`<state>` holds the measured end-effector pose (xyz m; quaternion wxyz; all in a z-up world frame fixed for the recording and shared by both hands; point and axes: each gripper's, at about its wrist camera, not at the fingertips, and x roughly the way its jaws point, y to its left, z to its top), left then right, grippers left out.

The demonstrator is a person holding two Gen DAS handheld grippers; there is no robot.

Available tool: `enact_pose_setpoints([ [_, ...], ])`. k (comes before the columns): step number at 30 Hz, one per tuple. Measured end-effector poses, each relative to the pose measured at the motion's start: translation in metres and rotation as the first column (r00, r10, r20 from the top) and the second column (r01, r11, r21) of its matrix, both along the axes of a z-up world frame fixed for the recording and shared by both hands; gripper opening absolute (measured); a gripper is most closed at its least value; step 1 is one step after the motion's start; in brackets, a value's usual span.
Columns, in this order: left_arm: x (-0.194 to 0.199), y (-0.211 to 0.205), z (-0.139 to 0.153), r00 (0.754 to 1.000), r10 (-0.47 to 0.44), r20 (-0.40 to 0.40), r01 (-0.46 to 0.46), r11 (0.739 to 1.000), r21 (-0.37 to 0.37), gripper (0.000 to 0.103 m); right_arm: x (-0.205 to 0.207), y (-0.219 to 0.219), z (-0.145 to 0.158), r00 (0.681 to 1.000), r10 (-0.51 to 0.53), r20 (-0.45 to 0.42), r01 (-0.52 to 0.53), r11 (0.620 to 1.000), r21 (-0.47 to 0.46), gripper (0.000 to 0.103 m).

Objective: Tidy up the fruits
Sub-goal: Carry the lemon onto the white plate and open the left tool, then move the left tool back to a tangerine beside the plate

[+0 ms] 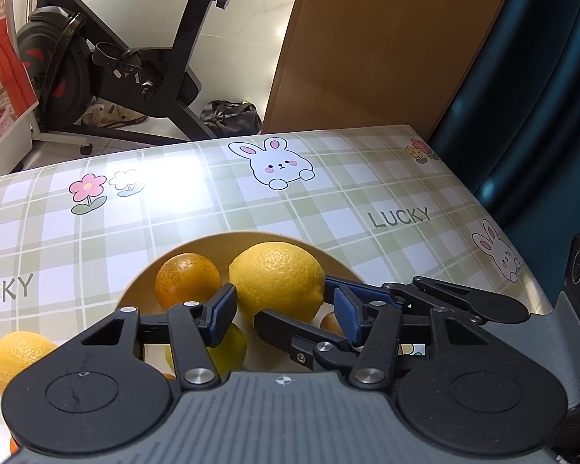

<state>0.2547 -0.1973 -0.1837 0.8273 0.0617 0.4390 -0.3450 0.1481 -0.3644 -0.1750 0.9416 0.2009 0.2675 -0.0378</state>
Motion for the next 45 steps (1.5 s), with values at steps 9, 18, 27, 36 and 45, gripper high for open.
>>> enact_pose_setpoints([
  [9,-0.008,0.004,0.008,1.0,-0.002,0.019,0.002,1.0,-0.007,0.057,-0.005,0.002,0.004,1.0,-0.01,-0.012,0.01,1.0,-0.024,0.056],
  [18,-0.026,0.04,0.036,0.996,0.041,0.074,-0.036,0.998,-0.06,0.058,-0.027,0.011,0.016,0.999,-0.03,-0.022,0.028,0.997,-0.077,0.056],
  [27,-0.052,0.096,0.063,0.985,0.073,0.156,-0.064,0.996,-0.064,0.057,-0.05,0.032,0.026,1.0,-0.013,0.007,0.013,0.996,-0.086,0.056],
  [36,-0.066,0.149,0.061,0.978,0.131,0.164,-0.125,0.991,-0.049,0.057,-0.054,0.072,0.034,0.998,0.046,0.033,-0.042,0.993,-0.106,0.056],
  [45,-0.076,0.182,0.058,0.982,0.11,0.157,-0.106,0.994,-0.033,0.057,-0.061,0.114,0.028,0.996,0.078,0.034,-0.076,0.996,-0.051,0.056],
])
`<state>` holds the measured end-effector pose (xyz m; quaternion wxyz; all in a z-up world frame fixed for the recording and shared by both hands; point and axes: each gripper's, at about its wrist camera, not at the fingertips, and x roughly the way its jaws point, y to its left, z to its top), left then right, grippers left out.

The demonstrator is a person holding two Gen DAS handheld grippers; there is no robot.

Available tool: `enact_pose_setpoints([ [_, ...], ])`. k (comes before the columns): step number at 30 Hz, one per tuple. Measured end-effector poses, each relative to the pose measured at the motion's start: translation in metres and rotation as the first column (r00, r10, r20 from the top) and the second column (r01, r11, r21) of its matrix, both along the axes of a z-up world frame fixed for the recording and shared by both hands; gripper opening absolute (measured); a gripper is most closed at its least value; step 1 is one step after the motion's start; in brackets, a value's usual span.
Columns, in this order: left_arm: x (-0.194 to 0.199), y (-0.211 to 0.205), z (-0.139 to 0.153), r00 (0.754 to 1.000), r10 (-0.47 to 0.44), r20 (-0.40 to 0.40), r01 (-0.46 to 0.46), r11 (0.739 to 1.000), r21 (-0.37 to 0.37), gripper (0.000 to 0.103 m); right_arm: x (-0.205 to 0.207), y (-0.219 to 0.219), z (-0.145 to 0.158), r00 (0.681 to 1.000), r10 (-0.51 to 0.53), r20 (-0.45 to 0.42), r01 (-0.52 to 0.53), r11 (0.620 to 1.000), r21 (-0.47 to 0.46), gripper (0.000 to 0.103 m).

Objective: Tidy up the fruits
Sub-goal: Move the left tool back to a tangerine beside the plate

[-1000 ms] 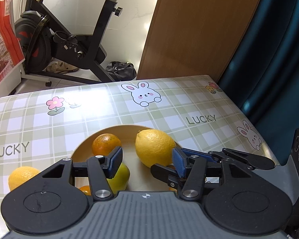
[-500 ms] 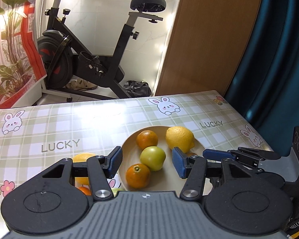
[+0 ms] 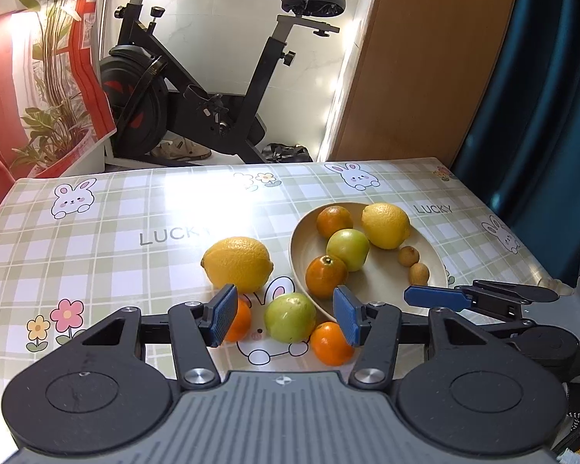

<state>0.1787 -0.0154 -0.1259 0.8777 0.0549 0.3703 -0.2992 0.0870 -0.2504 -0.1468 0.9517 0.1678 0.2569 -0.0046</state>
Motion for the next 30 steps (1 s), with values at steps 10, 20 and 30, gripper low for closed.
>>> enact_pose_setpoints([
  [10,0.0,0.009,-0.013,0.999,-0.018,-0.028,0.019,1.0,0.019,0.054,0.01,0.036,-0.016,0.996,0.074,-0.059,-0.072,0.997,0.036,0.053],
  [20,0.003,-0.002,-0.035,0.995,-0.071,-0.073,0.071,0.997,-0.007,0.044,0.015,0.04,-0.028,0.992,0.068,-0.101,-0.066,0.997,0.026,0.044],
  [30,0.007,-0.024,-0.053,0.984,-0.124,-0.13,0.121,0.992,-0.034,0.036,0.015,0.031,-0.039,0.992,0.028,-0.123,-0.023,0.999,0.042,0.041],
])
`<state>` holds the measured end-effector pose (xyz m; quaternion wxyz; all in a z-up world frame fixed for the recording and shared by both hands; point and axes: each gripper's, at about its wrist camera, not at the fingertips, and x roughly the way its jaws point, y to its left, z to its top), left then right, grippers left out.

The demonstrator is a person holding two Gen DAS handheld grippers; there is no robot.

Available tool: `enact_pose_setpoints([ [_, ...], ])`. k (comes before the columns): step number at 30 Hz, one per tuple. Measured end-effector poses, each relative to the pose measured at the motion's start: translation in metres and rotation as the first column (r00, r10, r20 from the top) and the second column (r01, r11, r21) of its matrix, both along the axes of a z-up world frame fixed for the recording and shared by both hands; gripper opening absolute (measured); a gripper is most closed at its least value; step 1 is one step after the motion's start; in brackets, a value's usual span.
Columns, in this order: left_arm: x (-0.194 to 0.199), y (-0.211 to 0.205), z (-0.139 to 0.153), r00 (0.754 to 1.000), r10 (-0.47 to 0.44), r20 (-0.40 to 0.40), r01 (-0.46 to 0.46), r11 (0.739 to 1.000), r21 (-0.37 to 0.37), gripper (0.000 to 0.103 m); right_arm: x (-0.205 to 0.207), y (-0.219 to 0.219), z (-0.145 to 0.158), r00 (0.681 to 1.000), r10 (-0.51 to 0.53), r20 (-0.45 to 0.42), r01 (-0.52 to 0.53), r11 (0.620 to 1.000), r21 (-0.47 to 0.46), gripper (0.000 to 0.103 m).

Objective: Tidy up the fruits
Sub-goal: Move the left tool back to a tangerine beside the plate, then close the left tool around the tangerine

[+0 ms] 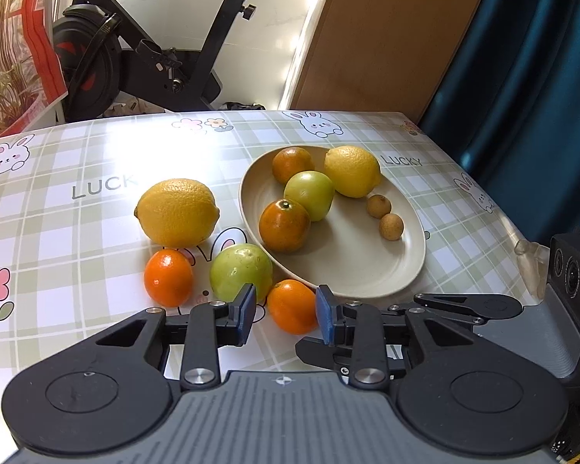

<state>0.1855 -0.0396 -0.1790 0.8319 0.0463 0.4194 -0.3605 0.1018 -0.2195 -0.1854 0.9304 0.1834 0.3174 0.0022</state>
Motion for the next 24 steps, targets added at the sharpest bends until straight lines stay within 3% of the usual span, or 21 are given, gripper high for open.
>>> enact_pose_setpoints([
  [24,0.01,-0.024,-0.02,0.994,-0.067,-0.081,0.069,0.997,0.018,0.036,0.001,-0.004,-0.009,1.0,0.001,0.004,-0.001,1.0,0.015,0.04],
])
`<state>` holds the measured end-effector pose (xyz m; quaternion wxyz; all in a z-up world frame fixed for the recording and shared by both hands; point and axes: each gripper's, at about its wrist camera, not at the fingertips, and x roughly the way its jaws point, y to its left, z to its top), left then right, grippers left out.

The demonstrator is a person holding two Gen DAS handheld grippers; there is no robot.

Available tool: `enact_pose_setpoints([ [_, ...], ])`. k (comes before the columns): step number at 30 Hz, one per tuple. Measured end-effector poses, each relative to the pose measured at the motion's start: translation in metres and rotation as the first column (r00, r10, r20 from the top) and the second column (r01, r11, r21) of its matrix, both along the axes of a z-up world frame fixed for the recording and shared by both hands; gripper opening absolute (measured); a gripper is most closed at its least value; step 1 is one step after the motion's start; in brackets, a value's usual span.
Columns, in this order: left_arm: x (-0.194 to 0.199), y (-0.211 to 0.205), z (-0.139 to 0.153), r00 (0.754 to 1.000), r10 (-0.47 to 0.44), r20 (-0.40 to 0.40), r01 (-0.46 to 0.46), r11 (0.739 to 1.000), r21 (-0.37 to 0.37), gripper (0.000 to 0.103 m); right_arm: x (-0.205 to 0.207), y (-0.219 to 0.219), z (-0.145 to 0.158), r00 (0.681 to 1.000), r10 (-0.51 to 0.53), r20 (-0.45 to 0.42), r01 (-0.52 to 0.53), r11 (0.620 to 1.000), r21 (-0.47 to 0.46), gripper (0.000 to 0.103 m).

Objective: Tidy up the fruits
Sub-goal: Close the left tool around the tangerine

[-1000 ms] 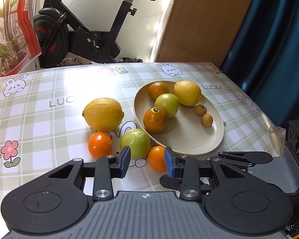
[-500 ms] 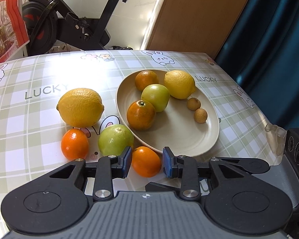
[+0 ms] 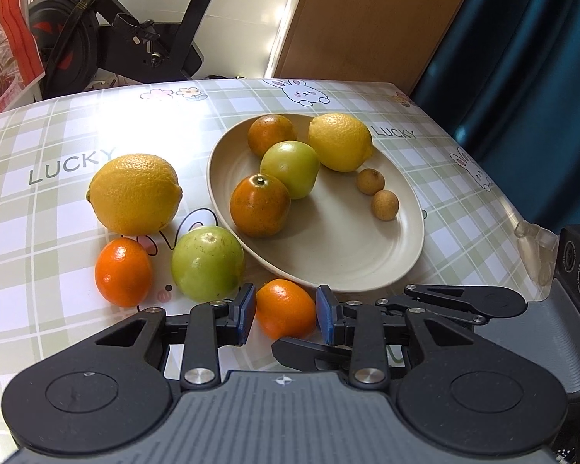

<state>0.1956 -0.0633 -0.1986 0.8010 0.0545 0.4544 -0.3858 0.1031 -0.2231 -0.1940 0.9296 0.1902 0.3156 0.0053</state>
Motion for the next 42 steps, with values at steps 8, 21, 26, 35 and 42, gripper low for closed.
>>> enact_pose_setpoints([
  [8,-0.008,-0.003,-0.001,1.0,-0.024,0.001,0.024,1.0,0.004,0.036,-0.004,-0.001,0.0,1.0,-0.004,0.004,0.004,1.0,0.005,0.038],
  [21,-0.013,-0.005,-0.006,1.0,-0.006,-0.003,0.006,1.0,0.007,0.038,-0.009,-0.002,-0.002,1.0,-0.007,0.017,0.007,1.0,0.008,0.037],
  [26,-0.02,-0.001,-0.005,1.0,0.023,-0.003,-0.023,1.0,-0.009,0.038,-0.011,-0.003,-0.002,1.0,-0.005,0.019,0.005,1.0,0.015,0.037],
  [35,-0.028,0.0,0.013,0.999,0.029,0.036,-0.028,1.0,-0.008,0.034,-0.018,-0.002,0.008,0.998,-0.002,0.056,0.0,1.0,0.022,0.037],
  [42,-0.03,-0.004,0.003,1.0,0.023,0.012,-0.023,0.999,0.028,0.034,-0.02,-0.002,0.002,0.999,0.011,0.038,-0.012,1.0,0.021,0.037],
])
